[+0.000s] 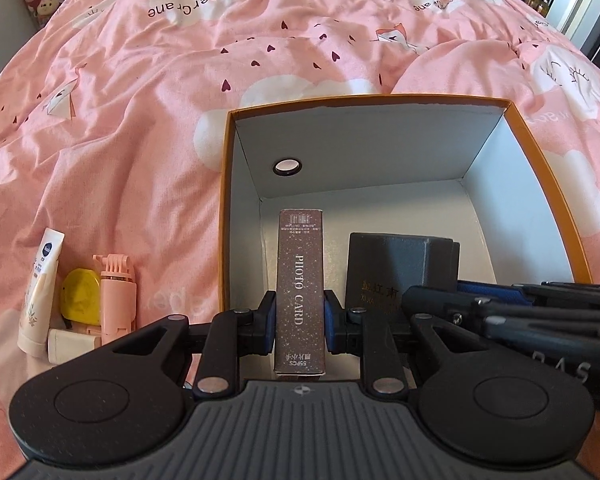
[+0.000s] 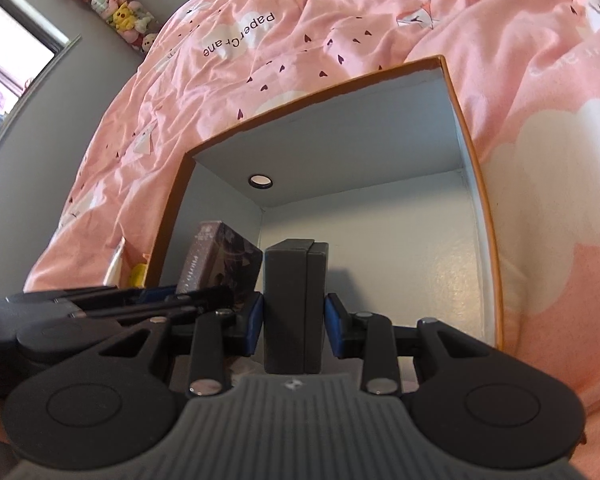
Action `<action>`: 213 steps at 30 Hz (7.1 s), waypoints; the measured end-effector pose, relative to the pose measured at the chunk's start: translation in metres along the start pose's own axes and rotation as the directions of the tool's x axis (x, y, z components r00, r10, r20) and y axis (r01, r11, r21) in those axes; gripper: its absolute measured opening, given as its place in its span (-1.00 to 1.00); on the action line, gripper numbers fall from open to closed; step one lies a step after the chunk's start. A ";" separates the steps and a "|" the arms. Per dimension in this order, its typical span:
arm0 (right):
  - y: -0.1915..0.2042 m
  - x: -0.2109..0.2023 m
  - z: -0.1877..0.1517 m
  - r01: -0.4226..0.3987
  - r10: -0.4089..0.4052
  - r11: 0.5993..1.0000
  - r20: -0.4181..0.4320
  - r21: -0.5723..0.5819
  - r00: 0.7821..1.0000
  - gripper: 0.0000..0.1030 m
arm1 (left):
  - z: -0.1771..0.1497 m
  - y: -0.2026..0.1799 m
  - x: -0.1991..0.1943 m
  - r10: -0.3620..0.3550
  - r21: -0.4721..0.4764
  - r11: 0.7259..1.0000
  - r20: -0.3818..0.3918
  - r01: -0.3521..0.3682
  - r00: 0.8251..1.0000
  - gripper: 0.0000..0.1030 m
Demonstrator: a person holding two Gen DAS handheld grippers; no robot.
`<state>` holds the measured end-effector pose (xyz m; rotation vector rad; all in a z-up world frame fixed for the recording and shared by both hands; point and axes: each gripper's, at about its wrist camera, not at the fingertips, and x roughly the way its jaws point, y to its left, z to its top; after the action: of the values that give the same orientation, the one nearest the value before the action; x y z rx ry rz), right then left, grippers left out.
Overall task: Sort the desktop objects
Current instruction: 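Lower the black box into the box with the right gripper while the left gripper carries the PHOTO CARD box, then lower the PHOTO CARD box beside the black box with the left gripper and open it, then open the right gripper and release the black box inside the box, then lift both grippers out of the box, then move the right gripper to the round mirror and grasp its edge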
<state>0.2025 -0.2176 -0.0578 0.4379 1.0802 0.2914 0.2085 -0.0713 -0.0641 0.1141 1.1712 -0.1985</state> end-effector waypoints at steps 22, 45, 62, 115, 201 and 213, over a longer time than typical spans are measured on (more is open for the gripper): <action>-0.002 0.016 0.006 -0.025 0.030 0.995 -0.056 0.095 0.998 -0.32 | -0.005 -0.025 0.008 0.101 0.154 0.983 -0.002 -0.099 0.995 -0.47; 0.030 0.040 0.018 -0.034 0.043 0.997 -0.132 0.069 0.990 -0.44 | -0.018 0.038 -0.062 -0.103 0.066 0.994 0.181 0.092 0.978 -0.36; 0.043 0.045 0.006 -0.027 0.013 0.996 -0.163 -0.085 0.986 0.19 | -0.038 0.069 -0.044 -0.168 -0.067 0.982 0.140 0.179 0.976 -0.37; 0.044 0.067 0.049 0.003 -0.008 0.997 -0.061 -0.079 0.998 0.05 | -0.035 0.095 -0.043 -0.225 -0.185 0.949 0.172 0.256 0.959 -0.36; 0.180 0.041 -0.058 -0.013 0.011 0.859 -0.007 -0.512 1.000 -0.49 | -0.116 0.170 -0.087 0.007 -0.069 0.998 0.166 0.005 0.986 -0.30; 0.197 0.098 -0.045 0.043 -0.138 0.851 -0.145 -0.523 0.980 -0.46 | -0.107 0.162 -0.074 -0.056 0.055 0.997 0.173 0.047 0.983 -0.30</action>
<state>0.2021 0.0066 -0.0582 -0.1292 1.1407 0.5289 0.1185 0.1145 -0.0394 0.1084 0.9952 -0.2785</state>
